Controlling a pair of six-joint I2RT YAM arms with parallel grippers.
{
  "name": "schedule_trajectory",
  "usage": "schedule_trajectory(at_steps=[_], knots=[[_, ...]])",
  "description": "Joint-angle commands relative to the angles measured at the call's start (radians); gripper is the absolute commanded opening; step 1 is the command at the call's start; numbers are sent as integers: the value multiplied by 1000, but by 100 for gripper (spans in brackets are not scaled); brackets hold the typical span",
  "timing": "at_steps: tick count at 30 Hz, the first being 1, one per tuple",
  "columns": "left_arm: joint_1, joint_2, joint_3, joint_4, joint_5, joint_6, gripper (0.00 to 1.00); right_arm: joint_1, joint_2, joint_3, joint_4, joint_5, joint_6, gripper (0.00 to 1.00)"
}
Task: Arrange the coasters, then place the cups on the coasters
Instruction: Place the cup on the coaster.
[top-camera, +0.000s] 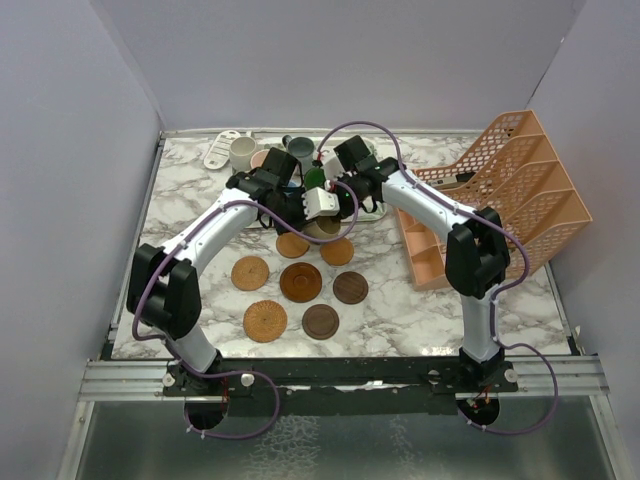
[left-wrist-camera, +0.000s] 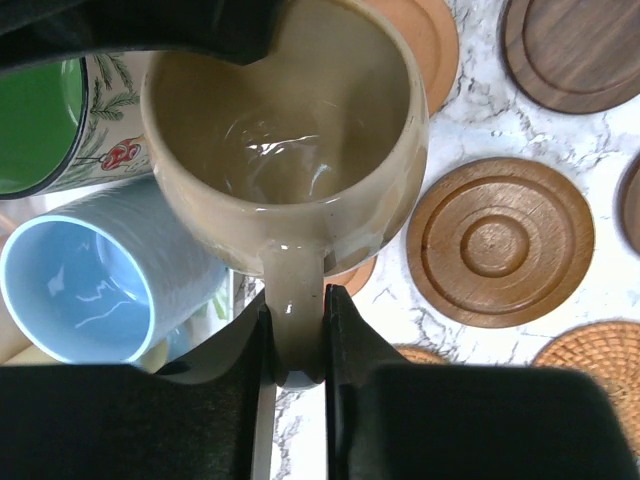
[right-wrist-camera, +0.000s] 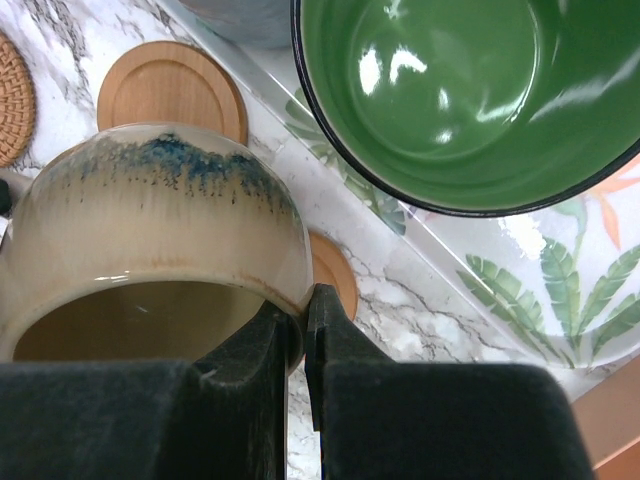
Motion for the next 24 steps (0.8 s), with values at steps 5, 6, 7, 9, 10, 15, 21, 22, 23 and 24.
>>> schedule_trajectory(at_steps=[5,6,7,9,10,15,21,22,23,24], knots=[[-2,12,26,5,3,-1,0,9,-27,46,43,-68,-4,6],[3,7,23,11,13,-7,0,10,-26,51,38,-74,-4,7],[11,0,20,21,25,-14,0,8,-24,57,31,-82,-7,12],[27,-16,6,45,57,-32,0,7,-20,65,16,-100,-8,18],[34,-25,-2,60,75,-40,0,5,-18,71,10,-108,-7,20],[83,-66,-47,124,145,-80,0,-8,-16,78,-16,-151,-3,32],[129,-118,-131,195,216,-103,0,-15,-31,80,-23,-221,-4,45],[138,-122,-141,203,225,-106,0,-16,-32,83,-26,-231,-5,46],[148,-127,-151,212,234,-112,0,-18,-31,89,-30,-238,-7,47],[164,-131,-161,220,243,-117,0,-19,-29,94,-34,-243,-7,47]])
